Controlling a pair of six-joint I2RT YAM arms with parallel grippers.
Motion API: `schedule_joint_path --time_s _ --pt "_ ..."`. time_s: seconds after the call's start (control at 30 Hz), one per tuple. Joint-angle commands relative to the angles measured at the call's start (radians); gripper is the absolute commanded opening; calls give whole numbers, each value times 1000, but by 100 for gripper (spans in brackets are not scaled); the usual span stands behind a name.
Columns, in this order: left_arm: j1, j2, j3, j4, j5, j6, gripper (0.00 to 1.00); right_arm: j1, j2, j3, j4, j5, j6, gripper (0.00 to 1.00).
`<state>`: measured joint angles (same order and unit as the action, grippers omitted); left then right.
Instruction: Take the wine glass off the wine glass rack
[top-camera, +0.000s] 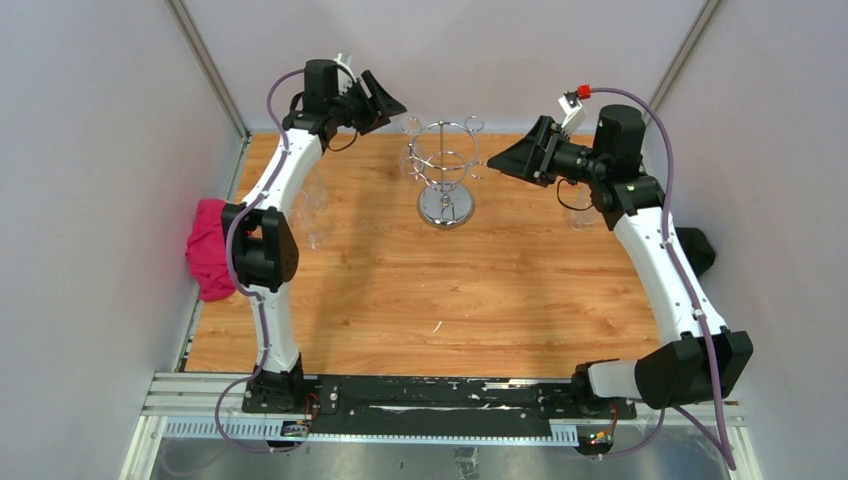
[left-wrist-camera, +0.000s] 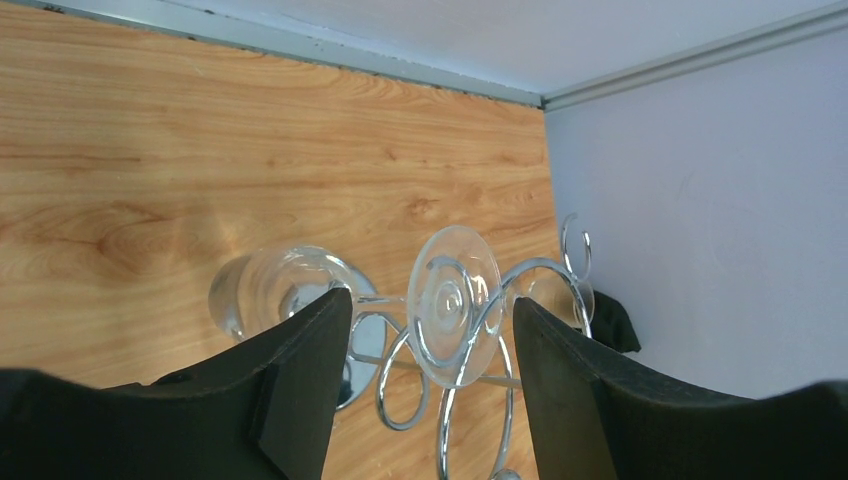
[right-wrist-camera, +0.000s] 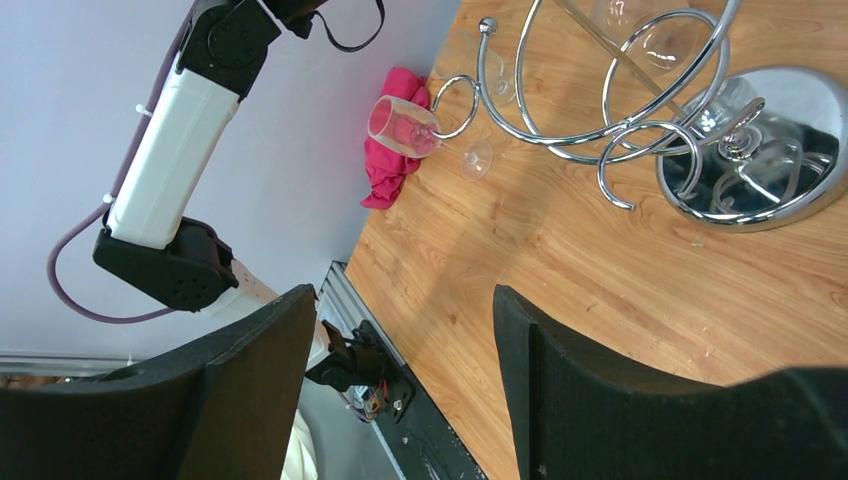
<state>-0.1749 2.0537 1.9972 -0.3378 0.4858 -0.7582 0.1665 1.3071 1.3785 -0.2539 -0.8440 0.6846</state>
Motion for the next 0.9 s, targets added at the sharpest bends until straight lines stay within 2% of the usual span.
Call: schedule_joint_path --time_s 0.0,0.27,0.7,0.87 --pt "-13 31 30 -9 5 18 65 -22 -2 16 16 0 -17 70" --pt "-37 53 24 6 3 28 64 -34 -11 -2 23 -3 -14 70" --pt "-38 81 25 47 26 -3 43 -48 -16 -25 36 -4 -4 67" --pt "-38 90 17 78 43 -25 39 -51 -19 -32 39 -6 -2 67"
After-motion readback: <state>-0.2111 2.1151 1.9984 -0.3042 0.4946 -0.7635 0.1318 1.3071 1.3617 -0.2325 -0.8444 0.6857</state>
